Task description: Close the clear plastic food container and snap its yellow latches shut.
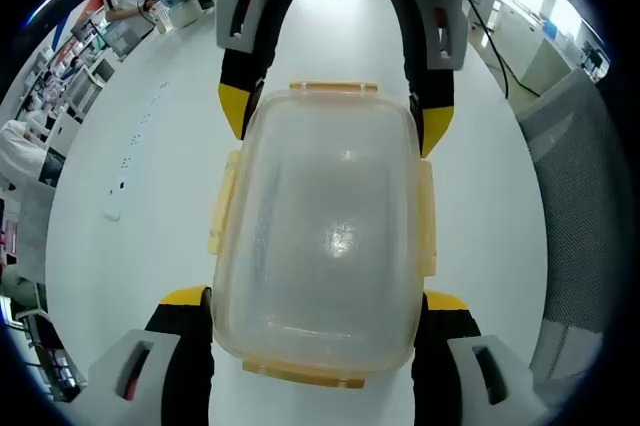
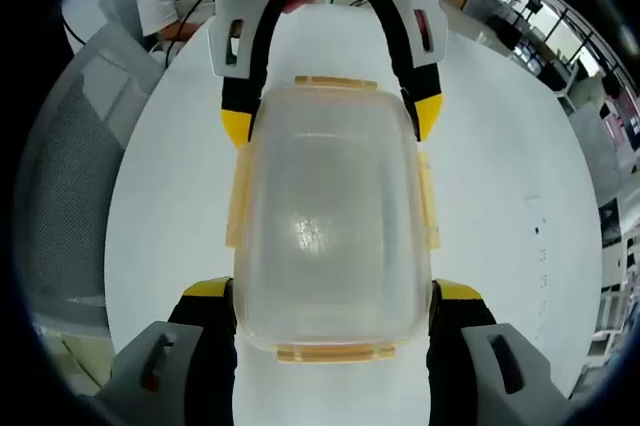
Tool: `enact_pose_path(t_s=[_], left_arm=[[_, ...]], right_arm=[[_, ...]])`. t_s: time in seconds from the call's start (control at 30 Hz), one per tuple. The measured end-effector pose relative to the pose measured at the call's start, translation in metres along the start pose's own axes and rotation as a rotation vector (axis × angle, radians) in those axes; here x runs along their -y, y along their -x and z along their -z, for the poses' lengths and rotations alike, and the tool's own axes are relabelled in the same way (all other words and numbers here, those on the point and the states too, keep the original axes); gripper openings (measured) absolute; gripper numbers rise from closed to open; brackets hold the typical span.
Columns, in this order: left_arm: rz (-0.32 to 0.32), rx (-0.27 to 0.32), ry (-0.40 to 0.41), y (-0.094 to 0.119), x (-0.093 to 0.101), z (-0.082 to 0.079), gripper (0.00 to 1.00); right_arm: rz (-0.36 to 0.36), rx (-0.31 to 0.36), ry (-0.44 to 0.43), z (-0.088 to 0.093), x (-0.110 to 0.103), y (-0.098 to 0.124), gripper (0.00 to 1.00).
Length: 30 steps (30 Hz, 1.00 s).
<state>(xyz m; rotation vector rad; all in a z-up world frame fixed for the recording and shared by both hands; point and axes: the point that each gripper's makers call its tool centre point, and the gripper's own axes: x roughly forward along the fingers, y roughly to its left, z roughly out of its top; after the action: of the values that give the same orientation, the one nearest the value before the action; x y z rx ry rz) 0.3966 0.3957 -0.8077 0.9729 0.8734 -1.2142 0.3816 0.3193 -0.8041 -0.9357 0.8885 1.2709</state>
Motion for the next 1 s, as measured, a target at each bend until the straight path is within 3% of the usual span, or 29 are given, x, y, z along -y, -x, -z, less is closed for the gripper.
enact_pose_path(t_s=[0.33,0.53,0.77,0.9,0.93,1.0], left_arm=[[-0.001,0.009,-0.012,0.001,0.000,-0.001,0.80],[-0.008,0.025,-0.011,0.001,-0.001,-0.002,0.81],[-0.041,0.117,0.003,0.011,0.000,-0.010,0.82],[-0.097,0.190,0.100,0.015,-0.002,-0.012,0.81],[-0.116,0.231,0.117,0.017,-0.002,-0.015,0.81],[-0.129,0.239,0.122,0.016,0.001,-0.012,0.82]], right_arm=[[0.000,0.013,-0.006,-0.001,0.001,0.001,0.77],[0.026,0.059,-0.018,-0.001,0.000,0.003,0.77],[0.092,0.147,-0.072,0.001,-0.002,0.008,0.79],[0.150,0.216,-0.162,0.005,0.000,0.010,0.84],[0.176,0.246,-0.190,0.005,0.003,0.011,0.85],[0.177,0.297,-0.255,0.002,0.000,0.013,0.88]])
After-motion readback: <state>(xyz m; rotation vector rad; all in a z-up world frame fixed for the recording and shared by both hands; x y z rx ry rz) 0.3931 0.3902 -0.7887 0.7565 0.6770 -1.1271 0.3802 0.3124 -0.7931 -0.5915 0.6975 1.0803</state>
